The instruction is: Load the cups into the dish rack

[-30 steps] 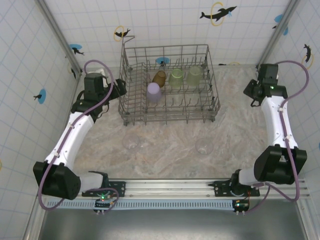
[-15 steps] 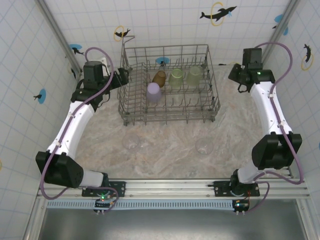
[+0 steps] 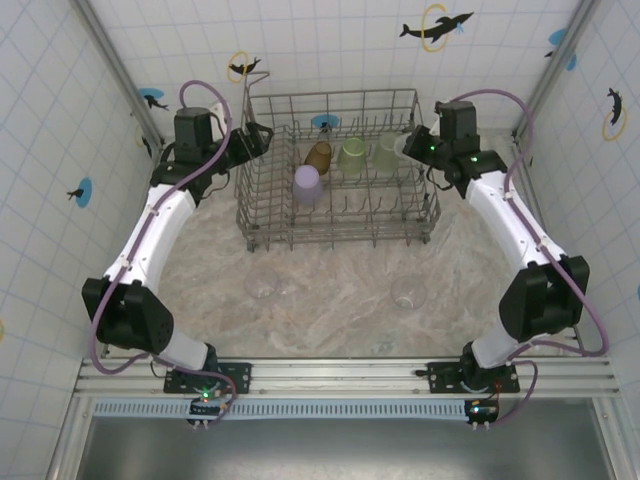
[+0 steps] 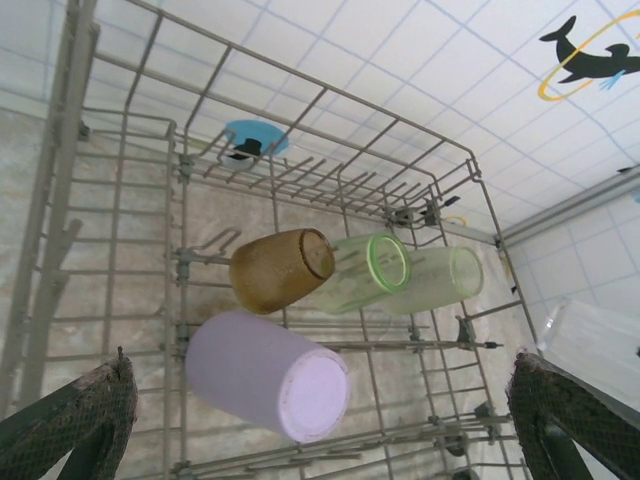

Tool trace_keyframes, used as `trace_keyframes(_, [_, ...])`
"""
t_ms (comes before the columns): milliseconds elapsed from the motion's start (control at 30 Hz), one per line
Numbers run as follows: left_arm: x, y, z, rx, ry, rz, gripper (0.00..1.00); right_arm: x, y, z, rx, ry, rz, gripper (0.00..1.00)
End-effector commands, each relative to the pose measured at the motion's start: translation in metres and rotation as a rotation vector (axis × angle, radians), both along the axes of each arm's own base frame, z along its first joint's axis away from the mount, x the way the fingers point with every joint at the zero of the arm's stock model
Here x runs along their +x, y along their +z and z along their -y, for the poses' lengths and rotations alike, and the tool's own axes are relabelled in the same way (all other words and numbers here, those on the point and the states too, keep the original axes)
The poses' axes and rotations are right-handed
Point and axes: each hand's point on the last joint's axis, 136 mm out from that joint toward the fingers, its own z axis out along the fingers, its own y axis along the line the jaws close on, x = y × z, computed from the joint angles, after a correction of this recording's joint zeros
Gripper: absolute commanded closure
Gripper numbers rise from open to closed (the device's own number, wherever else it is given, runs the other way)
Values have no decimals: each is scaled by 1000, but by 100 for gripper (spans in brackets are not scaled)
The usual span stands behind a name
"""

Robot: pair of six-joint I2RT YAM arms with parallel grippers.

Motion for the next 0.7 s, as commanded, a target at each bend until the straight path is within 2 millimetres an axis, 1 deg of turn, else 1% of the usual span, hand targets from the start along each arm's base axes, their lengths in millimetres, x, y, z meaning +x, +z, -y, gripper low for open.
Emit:
trace_keyframes(0, [2,14,17,-66,-45,25,2,10,6,-29,139,92,66,100])
trace_keyframes(133, [2,21,28,-108,-69,41,2,8,0,-50,205,192,67,100])
trace_keyframes(200, [3,23,33,-128,-82,41,2,0,2,-62,258,268,99,100])
trace_keyframes(233, [4,25,35,-137,-88,43,2,-2,7,-65,294,290,140,100])
trace_keyframes(367, [6,27,40,-170,-94,43,2,-12,14,-73,387,346,215,100])
trace_keyframes(467, [8,27,46,-201,-106,39,3,-15,17,-77,444,374,244,100])
trace_keyframes(667, [10,18,62,-253,-133,18,2,-27,31,-89,579,447,319,100])
